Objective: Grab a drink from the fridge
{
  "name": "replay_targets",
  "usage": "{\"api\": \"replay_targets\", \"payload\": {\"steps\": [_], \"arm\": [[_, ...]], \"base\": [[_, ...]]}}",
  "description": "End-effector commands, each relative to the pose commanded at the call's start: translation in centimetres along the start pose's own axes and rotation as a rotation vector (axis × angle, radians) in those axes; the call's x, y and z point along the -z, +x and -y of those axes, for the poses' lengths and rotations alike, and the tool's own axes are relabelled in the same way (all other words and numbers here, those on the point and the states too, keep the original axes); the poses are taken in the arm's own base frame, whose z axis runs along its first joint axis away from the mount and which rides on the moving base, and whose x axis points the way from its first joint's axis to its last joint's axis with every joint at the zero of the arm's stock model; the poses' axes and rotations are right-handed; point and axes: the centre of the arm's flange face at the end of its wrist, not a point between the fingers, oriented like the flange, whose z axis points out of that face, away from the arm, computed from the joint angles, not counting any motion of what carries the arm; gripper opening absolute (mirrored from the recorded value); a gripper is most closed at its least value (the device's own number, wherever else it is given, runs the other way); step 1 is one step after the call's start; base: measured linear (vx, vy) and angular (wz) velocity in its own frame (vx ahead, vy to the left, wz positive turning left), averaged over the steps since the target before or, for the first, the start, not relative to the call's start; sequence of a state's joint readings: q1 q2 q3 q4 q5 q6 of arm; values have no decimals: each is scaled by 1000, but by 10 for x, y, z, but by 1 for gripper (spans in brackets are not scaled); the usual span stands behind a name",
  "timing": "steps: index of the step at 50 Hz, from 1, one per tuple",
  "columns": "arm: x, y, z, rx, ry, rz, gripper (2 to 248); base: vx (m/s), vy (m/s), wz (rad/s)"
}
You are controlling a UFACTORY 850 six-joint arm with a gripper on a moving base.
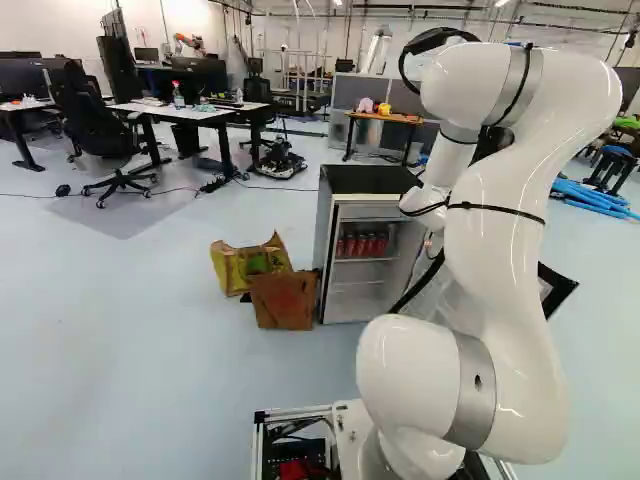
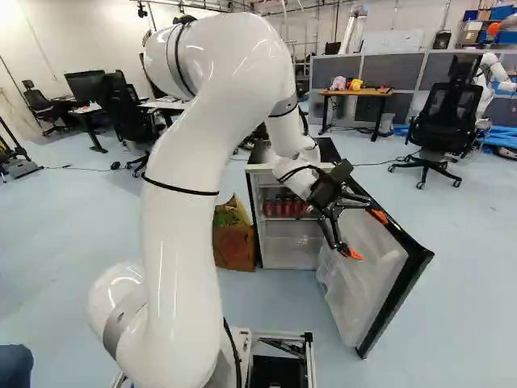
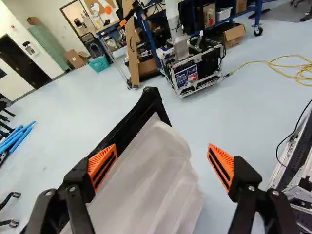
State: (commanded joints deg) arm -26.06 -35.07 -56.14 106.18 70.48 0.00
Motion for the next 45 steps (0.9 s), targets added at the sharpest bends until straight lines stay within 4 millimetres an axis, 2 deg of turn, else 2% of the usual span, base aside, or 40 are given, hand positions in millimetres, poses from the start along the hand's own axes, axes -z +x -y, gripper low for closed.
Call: {"api": "replay_targets", "payload": {"steps": [45], "arm": [[14,-19,39,-50,32,23,247]], "base": [[0,0,0]]}}
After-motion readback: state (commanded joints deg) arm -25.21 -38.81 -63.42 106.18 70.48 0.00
